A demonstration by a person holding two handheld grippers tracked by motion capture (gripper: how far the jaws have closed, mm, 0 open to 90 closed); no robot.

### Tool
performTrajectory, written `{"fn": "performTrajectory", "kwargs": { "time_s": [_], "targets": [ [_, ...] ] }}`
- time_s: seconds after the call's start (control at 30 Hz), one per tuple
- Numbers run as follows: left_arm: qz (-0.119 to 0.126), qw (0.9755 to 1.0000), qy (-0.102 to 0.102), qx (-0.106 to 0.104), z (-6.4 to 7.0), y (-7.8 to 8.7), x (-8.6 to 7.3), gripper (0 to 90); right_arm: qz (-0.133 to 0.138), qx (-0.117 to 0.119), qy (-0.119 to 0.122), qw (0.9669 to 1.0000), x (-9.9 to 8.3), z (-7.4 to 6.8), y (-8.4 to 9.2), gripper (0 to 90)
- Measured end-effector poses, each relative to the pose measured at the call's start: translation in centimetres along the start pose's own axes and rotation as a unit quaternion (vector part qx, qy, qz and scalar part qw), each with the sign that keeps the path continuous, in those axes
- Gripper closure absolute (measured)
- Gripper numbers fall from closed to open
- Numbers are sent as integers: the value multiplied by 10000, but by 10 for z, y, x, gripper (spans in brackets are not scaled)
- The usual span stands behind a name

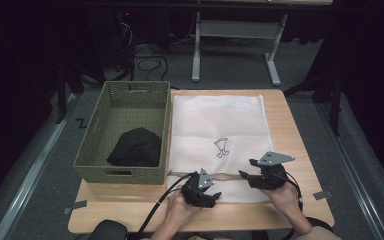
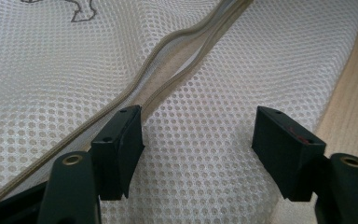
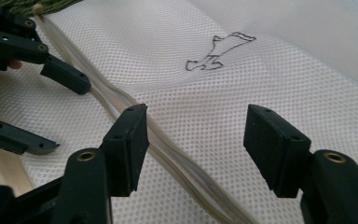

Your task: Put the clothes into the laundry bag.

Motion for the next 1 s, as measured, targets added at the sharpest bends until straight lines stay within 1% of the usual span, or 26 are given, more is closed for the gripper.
{"fn": "performTrajectory", "kwargs": {
  "time_s": [0.07,0.1,0.2,0.23,0.27,0.3,0.5,0.57,0.63,0.67,0.7,0.77,0.8,0.83,0.93,0.97,1.0],
  "targets": [
    [1,10000,4,8,0,0,0,335,-114,79,46,9999,3,-1,-5,434],
    [0,10000,3,9,0,0,0,335,-161,138,47,9998,4,-3,-12,439],
    [15,10000,18,18,0,0,0,335,-180,194,90,9996,6,-5,-17,450],
    [11,10000,15,16,0,0,0,334,-226,209,97,9995,6,-6,-18,451],
    [10,10000,14,15,0,0,0,335,-215,234,93,9995,6,-7,-22,451],
    [11,10000,1,15,0,0,0,335,-285,255,114,9992,6,-7,-24,452],
    [8,10000,4,14,0,0,0,335,-364,361,127,9986,8,-12,-41,448],
    [8,10000,4,14,0,0,0,335,-370,398,199,9983,8,-14,-46,444],
    [9,10000,5,14,0,0,0,335,-412,433,250,9979,7,-17,-51,435],
    [8,10000,5,14,0,0,0,335,-455,444,235,9977,6,-19,-53,431],
    [6,10000,8,13,0,0,0,335,-483,481,282,9973,5,-20,-56,430],
    [7,10000,7,12,0,0,0,335,-500,492,316,9970,5,-21,-57,429],
    [7,10000,8,12,0,0,0,335,-512,481,297,9971,4,-22,-59,428],
    [8,10000,9,12,0,0,0,335,-551,514,390,9964,3,-22,-61,423],
    [6,10000,6,14,0,0,0,335,-547,483,397,9965,2,-24,-64,399],
    [7,10000,5,14,0,0,0,335,-567,478,468,9961,0,-23,-66,394],
    [8,10000,11,13,0,0,0,335,-583,482,480,9960,-1,-22,-67,391]
  ]
}}
Point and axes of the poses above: each handheld gripper's, and its own axes: y roughly backward along the jaws, x roughly out of its top, z roughly to its right, the point moved 3 cm from there along -y, roughly forward along the jaws, and after that the axes turned 14 degrees about z, right-handed, at the moved point
